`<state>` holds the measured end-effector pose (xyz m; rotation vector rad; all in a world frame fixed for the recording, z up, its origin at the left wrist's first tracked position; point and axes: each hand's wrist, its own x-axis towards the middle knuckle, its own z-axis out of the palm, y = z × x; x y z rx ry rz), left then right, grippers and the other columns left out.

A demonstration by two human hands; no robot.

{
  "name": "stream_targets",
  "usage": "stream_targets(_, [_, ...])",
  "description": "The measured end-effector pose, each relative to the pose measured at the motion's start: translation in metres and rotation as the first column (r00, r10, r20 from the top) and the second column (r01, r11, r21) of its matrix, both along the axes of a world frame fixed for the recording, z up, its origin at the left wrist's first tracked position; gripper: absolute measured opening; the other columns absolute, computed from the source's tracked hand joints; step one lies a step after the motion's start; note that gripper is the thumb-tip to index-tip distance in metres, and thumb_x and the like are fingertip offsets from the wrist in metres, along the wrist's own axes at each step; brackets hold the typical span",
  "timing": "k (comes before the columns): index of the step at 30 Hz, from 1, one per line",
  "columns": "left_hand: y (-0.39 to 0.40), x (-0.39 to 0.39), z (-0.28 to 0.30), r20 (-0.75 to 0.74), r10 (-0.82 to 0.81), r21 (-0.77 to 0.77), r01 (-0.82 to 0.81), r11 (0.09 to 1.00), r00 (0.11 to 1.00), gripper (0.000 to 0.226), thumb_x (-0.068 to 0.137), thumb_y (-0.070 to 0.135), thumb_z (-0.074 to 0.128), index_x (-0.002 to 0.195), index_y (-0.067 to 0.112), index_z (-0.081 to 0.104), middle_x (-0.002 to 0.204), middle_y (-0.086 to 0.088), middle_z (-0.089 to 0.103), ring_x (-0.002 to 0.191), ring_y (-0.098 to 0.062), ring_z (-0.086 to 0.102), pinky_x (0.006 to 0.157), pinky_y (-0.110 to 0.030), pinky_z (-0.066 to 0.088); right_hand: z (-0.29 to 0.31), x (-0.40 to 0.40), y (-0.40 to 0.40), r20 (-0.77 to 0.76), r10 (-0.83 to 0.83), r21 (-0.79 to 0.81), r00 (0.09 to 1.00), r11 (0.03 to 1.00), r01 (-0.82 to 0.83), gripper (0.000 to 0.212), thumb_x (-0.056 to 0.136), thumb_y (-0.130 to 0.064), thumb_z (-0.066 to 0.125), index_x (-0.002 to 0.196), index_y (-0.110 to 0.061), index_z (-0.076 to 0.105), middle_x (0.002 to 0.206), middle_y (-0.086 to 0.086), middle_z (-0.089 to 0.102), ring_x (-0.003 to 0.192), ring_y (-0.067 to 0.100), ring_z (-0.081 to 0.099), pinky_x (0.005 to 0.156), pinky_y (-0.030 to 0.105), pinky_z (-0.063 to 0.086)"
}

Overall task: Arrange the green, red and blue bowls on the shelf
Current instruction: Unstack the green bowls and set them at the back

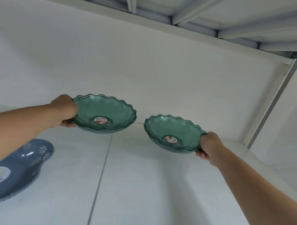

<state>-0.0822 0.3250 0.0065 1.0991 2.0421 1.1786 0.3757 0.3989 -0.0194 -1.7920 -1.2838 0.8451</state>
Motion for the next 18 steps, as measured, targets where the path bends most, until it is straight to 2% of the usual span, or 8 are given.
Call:
stream_targets(3, [0.008, 0.035, -0.004, 0.036, 0.056, -0.005, -0.056, 0.998, 0.998, 0.025, 0.101, -0.001, 0.046, 0.113, -0.007, 0.066, 0.093, -0.027, 0.074, 0.059, -0.034, 0.069, 0.036, -0.028, 0.053, -0.004, 0.035, 0.016, -0.027, 0.019, 0.001, 0.999, 1.000, -0.019, 0.037, 0.089, -0.003, 0.032, 0.110, -0.001, 0.062, 0.074, 0.017, 0.064, 0.037, 0.022, 0.052, 0.040, 0.022, 0.040])
stream_targets(6, [0.020, 0.082, -0.011, 0.063, 0.099, -0.007, -0.099, 0.995, 0.993, 0.027, 0.101, 0.000, 0.046, 0.118, -0.008, 0.065, 0.105, -0.030, 0.073, 0.063, -0.036, 0.070, 0.036, -0.030, 0.055, -0.010, 0.080, 0.034, -0.024, 0.041, 0.005, 0.999, 0.999, -0.040, 0.040, 0.088, -0.003, 0.033, 0.114, 0.003, 0.063, 0.075, 0.018, 0.065, 0.037, 0.022, 0.052, 0.039, 0.022, 0.039])
stream_targets(8, [0.028, 0.116, -0.017, 0.088, 0.110, -0.009, -0.110, 0.994, 0.990, 0.027, 0.101, 0.000, 0.047, 0.119, -0.009, 0.065, 0.109, -0.030, 0.073, 0.069, -0.038, 0.072, 0.046, -0.037, 0.062, -0.013, 0.110, 0.048, -0.017, 0.039, -0.008, 0.999, 0.999, -0.039, 0.043, 0.090, -0.003, 0.033, 0.118, 0.005, 0.064, 0.081, 0.020, 0.066, 0.039, 0.023, 0.053, 0.037, 0.021, 0.039])
stream_targets(11, [0.039, 0.163, -0.028, 0.131, 0.143, -0.007, -0.143, 0.990, 0.981, 0.026, 0.101, 0.000, 0.047, 0.117, -0.009, 0.066, 0.109, -0.031, 0.073, 0.089, -0.045, 0.077, 0.074, -0.053, 0.066, -0.014, 0.150, 0.066, -0.015, 0.021, -0.029, 1.000, 0.999, -0.021, 0.042, 0.093, -0.003, 0.033, 0.120, 0.003, 0.064, 0.082, 0.020, 0.066, 0.040, 0.023, 0.054, 0.035, 0.020, 0.038])
stream_targets(13, [0.045, 0.188, -0.036, 0.164, 0.160, -0.013, -0.160, 0.987, 0.973, 0.025, 0.099, -0.001, 0.049, 0.116, -0.008, 0.067, 0.109, -0.029, 0.073, 0.092, -0.045, 0.077, 0.078, -0.056, 0.065, -0.014, 0.172, 0.075, -0.015, 0.008, -0.042, 1.000, 0.999, -0.008, 0.041, 0.093, -0.003, 0.033, 0.119, 0.002, 0.065, 0.078, 0.018, 0.065, 0.040, 0.023, 0.054, 0.037, 0.020, 0.037])
stream_targets(18, [0.062, 0.224, -0.054, 0.162, 0.188, -0.041, -0.183, 0.982, 0.969, 0.027, 0.096, -0.001, 0.051, 0.119, -0.006, 0.065, 0.114, -0.029, 0.071, 0.089, -0.044, 0.077, 0.077, -0.057, 0.065, -0.019, 0.205, 0.089, -0.023, 0.003, -0.033, 1.000, 0.999, -0.004, 0.039, 0.094, -0.005, 0.033, 0.116, -0.001, 0.064, 0.077, 0.017, 0.065, 0.041, 0.023, 0.054, 0.040, 0.021, 0.037])
